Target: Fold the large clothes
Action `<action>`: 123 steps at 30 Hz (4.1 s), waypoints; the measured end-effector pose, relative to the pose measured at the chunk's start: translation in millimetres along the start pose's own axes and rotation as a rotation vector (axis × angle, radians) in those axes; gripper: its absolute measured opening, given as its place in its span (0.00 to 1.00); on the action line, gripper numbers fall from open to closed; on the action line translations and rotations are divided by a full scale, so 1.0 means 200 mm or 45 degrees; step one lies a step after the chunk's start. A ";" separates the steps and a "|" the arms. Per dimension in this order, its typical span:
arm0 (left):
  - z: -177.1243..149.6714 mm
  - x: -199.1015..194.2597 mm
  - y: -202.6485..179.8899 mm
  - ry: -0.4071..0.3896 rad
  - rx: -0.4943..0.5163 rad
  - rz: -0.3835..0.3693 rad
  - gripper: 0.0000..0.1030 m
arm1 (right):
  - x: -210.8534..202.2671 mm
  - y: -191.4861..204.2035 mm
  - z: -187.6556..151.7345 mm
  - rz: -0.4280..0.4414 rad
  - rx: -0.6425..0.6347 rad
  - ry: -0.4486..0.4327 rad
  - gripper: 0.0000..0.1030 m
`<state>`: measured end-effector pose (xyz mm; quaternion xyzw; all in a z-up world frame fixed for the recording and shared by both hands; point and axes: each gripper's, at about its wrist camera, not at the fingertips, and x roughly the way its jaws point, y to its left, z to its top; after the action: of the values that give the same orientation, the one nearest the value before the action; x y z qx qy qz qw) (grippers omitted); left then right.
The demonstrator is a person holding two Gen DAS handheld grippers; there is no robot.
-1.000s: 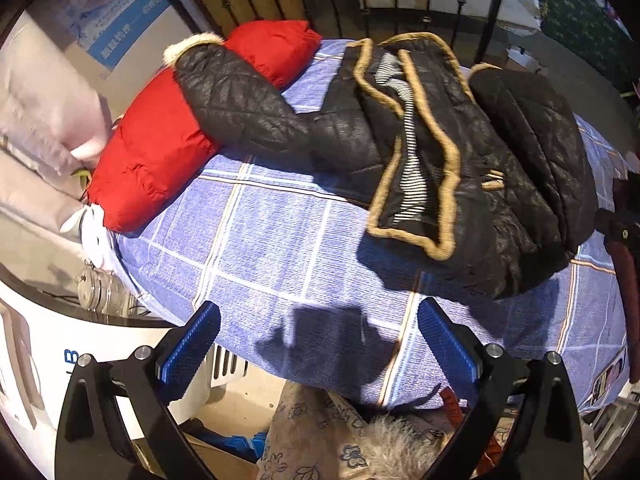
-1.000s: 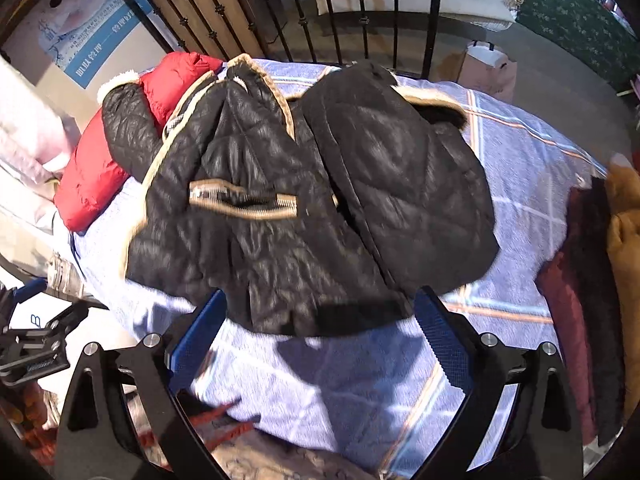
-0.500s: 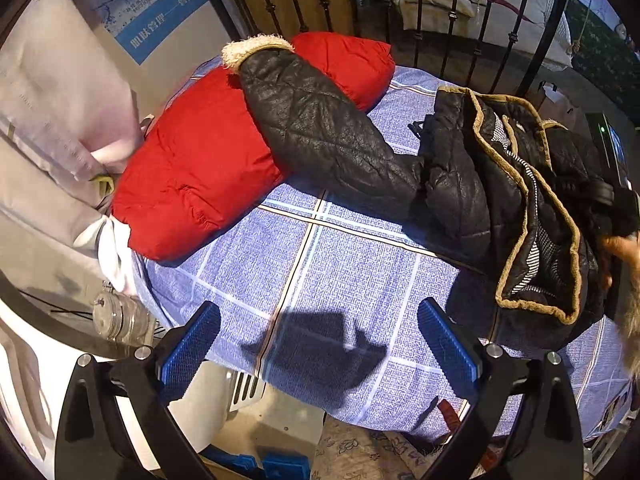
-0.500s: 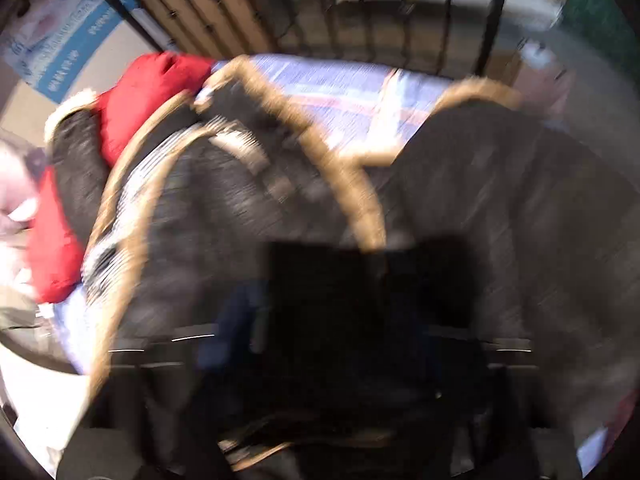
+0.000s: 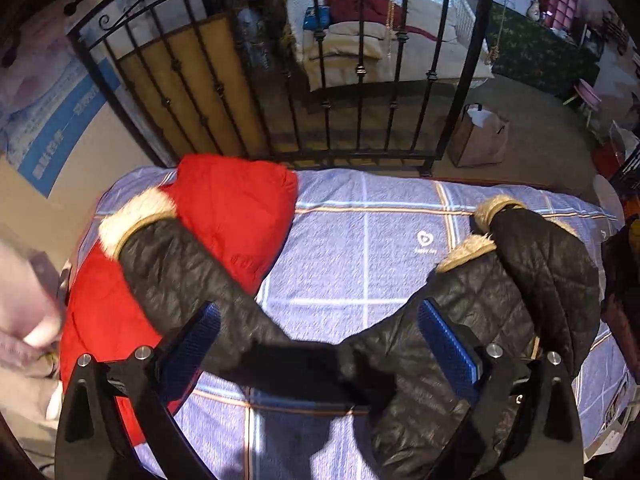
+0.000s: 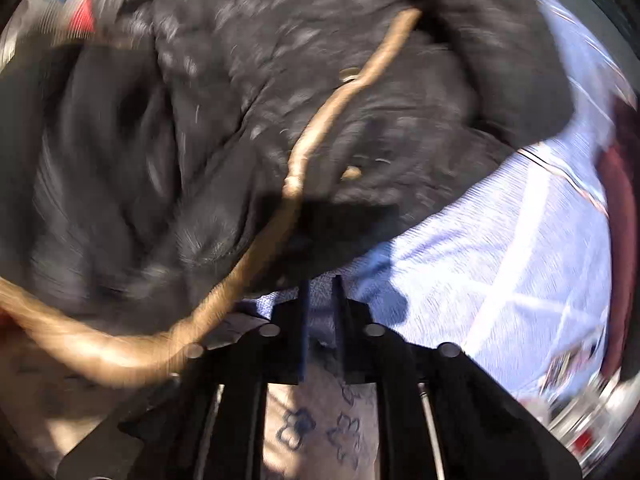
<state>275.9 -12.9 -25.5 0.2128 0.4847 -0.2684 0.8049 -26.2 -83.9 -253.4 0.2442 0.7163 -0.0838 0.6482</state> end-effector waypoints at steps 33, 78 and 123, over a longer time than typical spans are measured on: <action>-0.07 0.73 -0.52 0.184 0.511 -0.145 0.95 | -0.23 -0.70 -0.33 -0.152 0.286 -0.049 0.30; 0.06 -0.18 -0.56 -0.554 0.304 0.065 0.93 | -1.33 -0.63 0.60 -0.039 0.603 -1.054 0.80; -0.81 0.03 -0.24 0.075 0.003 -0.245 0.23 | -0.78 -1.01 -0.17 -0.704 0.890 -0.458 0.19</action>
<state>139.6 45.4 -105.5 0.1740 0.5258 -0.3388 0.7606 -142.7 -281.4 -136.7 0.2296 0.5598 -0.5298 0.5943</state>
